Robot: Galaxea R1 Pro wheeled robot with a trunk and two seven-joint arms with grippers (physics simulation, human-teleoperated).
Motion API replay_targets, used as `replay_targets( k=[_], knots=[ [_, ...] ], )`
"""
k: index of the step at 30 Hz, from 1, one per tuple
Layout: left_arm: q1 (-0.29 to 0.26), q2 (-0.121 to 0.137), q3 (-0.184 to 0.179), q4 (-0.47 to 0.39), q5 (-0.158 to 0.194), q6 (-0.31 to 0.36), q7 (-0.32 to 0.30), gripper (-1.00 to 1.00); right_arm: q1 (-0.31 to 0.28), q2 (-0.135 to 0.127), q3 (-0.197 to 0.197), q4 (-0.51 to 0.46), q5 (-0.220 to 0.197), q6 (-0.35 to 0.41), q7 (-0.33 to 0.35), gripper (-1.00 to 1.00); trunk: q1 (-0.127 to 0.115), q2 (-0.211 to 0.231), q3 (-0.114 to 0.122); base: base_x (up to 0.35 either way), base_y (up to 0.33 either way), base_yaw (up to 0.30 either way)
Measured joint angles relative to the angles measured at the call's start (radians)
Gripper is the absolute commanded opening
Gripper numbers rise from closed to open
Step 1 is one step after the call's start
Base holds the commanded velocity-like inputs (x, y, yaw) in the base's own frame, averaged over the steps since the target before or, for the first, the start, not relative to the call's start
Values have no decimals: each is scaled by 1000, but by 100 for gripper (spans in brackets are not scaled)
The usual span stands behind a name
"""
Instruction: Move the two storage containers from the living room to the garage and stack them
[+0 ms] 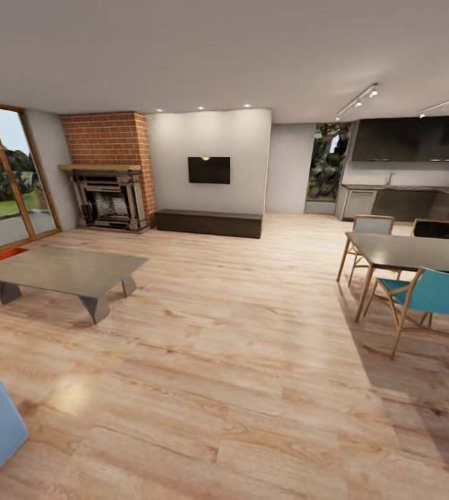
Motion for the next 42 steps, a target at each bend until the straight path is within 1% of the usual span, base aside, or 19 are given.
replay_targets(
  k=[42],
  knots=[
    [0,0,0,0,1,0,0,100,0,0,1,0,0,0,0,100,0,0,0,330,0,0]
  ],
)
